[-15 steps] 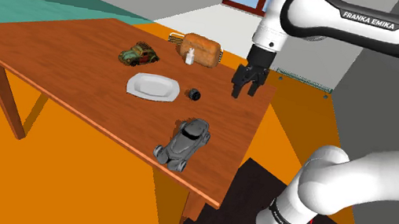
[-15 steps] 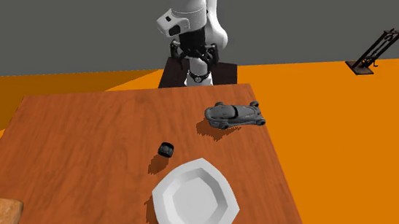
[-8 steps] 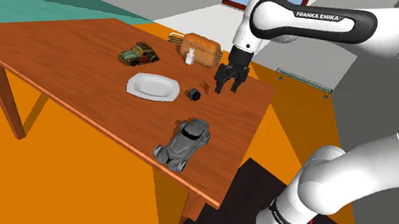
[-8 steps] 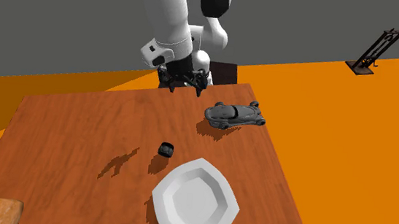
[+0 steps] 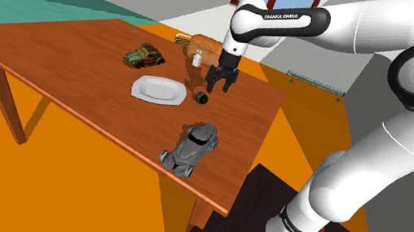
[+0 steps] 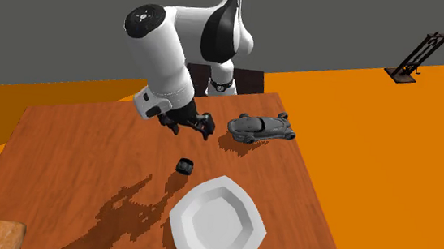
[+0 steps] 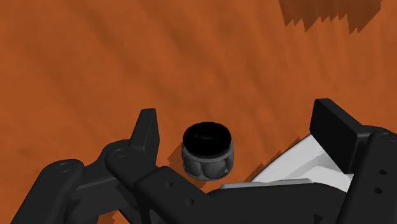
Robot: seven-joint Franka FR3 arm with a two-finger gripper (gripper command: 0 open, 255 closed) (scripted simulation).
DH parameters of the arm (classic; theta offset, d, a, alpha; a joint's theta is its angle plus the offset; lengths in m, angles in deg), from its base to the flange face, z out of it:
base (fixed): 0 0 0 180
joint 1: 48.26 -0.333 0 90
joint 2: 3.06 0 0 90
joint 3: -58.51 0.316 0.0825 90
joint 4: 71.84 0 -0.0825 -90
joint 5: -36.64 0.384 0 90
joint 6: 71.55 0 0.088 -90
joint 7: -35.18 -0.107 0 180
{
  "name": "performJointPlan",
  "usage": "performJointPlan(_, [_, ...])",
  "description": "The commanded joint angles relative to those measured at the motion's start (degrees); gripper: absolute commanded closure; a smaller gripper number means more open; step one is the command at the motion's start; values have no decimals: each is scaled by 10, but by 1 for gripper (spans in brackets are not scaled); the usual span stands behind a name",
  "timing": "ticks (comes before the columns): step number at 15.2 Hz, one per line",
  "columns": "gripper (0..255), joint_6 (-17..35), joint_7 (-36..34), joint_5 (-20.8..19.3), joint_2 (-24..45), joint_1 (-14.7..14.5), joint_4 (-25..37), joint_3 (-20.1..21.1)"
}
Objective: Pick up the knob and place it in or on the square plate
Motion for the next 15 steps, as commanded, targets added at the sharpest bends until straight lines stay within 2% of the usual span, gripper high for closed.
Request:
performJointPlan(1, [0,10,14,8,46,1,35,-6])
performJointPlan(5, [0,21,36,24,124,5,100,-13])
performJointPlan(12, [0,73,39,30,136,2,61,-10])
performJointPlan(15, [0,77,40,31,138,2,58,-10])
